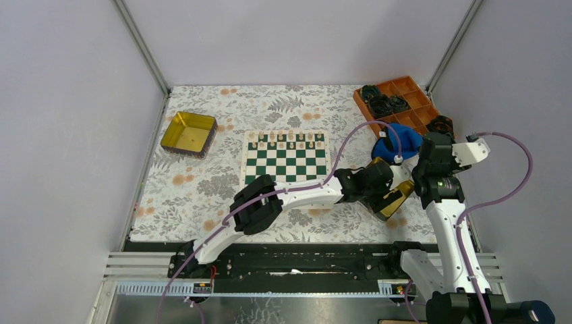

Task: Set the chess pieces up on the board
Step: Pick up the chess piece from the storage box.

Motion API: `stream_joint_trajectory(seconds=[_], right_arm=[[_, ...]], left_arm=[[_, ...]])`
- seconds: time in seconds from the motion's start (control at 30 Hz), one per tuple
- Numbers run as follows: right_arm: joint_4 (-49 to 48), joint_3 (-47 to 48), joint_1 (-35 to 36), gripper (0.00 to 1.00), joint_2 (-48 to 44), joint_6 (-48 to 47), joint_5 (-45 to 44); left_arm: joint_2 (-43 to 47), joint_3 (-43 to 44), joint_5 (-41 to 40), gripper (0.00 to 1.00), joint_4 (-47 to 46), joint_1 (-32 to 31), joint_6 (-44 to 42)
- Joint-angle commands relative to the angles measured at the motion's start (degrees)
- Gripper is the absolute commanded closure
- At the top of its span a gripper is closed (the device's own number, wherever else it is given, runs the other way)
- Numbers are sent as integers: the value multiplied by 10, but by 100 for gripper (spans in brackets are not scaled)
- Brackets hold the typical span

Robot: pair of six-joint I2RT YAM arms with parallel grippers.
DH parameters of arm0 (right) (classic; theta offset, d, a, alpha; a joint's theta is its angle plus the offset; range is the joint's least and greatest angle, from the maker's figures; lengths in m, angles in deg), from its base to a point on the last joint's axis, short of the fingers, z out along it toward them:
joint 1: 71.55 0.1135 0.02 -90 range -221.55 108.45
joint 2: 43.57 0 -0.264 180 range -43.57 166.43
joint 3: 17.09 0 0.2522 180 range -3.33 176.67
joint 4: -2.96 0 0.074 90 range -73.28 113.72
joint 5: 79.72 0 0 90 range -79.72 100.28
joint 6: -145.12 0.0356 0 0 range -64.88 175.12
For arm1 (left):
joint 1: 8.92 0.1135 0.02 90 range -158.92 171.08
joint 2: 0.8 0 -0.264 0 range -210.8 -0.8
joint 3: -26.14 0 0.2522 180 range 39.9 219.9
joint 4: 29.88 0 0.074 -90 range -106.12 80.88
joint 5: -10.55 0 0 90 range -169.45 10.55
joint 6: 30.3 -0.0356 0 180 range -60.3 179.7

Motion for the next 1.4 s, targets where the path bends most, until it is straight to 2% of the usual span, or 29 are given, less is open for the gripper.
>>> stream_joint_trajectory(seconds=[0.0, 0.63, 1.37], right_arm=[[-13, 14, -2, 37, -4, 10, -21], [-27, 5, -2, 37, 8, 11, -12], [-29, 0, -2, 37, 5, 10, -13]], left_arm=[[-13, 35, -5, 19, -7, 2, -11], [-49, 66, -16, 27, 35, 30, 34], [-71, 99, 43, 39, 75, 30, 29]])
